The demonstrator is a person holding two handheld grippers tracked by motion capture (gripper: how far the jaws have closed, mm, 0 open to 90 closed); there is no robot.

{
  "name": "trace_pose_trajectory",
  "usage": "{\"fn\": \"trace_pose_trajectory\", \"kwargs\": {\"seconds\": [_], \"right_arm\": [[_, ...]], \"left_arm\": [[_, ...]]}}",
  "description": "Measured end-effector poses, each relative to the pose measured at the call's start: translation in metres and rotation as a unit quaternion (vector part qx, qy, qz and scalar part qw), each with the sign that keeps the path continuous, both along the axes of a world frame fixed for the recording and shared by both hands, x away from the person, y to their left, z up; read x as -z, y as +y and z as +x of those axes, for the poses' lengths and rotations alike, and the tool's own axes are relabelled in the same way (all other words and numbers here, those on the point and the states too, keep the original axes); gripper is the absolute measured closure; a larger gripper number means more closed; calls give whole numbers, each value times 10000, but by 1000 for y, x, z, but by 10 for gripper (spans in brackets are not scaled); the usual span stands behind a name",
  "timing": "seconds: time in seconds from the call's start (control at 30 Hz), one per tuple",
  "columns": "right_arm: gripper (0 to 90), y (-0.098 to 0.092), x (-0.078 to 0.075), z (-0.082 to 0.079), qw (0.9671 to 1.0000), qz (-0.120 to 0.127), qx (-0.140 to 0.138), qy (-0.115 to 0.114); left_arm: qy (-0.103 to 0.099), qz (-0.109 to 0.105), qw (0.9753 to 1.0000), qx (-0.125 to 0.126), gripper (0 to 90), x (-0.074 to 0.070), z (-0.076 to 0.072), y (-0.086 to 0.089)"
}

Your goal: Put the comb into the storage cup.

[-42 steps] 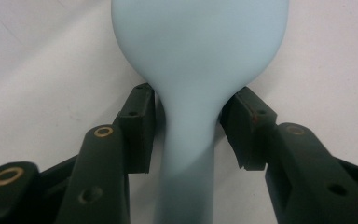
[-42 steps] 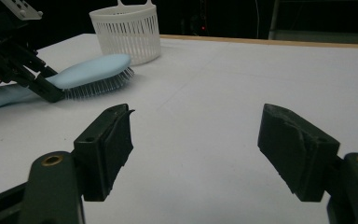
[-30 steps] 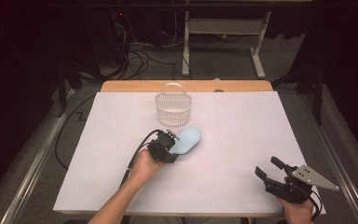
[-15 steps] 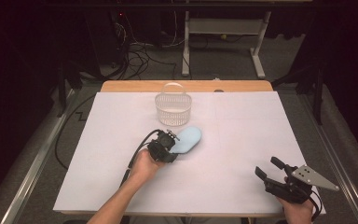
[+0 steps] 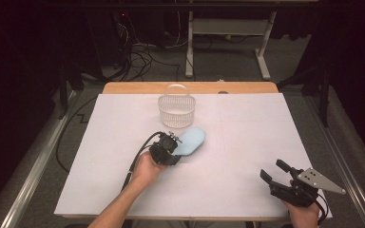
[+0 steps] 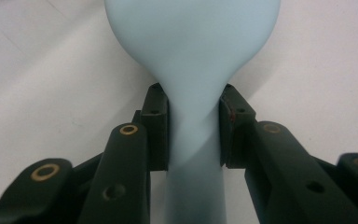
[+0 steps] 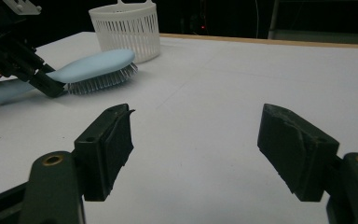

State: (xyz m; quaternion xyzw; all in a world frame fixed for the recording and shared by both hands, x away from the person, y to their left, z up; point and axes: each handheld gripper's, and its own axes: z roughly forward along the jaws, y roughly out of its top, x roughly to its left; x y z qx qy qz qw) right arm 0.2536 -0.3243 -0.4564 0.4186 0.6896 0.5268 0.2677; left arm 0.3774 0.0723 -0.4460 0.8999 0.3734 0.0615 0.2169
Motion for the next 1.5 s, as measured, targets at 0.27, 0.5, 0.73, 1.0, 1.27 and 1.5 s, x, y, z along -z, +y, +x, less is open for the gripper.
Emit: {"fn": "trace_pose_trajectory", "kwargs": {"seconds": [0.27, 0.5, 0.73, 1.0, 1.27, 1.5], "right_arm": [[268, 1, 0, 0, 10000, -12, 11, -3], [268, 2, 0, 1, 10000, -49, -3, 9], [268, 3, 1, 1, 10000, -70, -8, 14], [267, 2, 1, 1, 10000, -64, 24, 23], [267, 3, 1, 1, 10000, -64, 32, 44], [266, 3, 1, 2, 9999, -92, 21, 62]], "left_arm": [[-29, -168, 9998, -66, 677, -2, -2, 9], [-112, -352, 9993, -66, 677, -6, -7, 17], [-192, -531, 9984, -48, 677, -10, -12, 23], [-252, -694, 9973, -26, 677, -15, -20, 32], [-339, -897, 9953, -102, 676, -18, -26, 42], [-396, -1024, 9939, -84, 676, -20, -35, 49]]}}
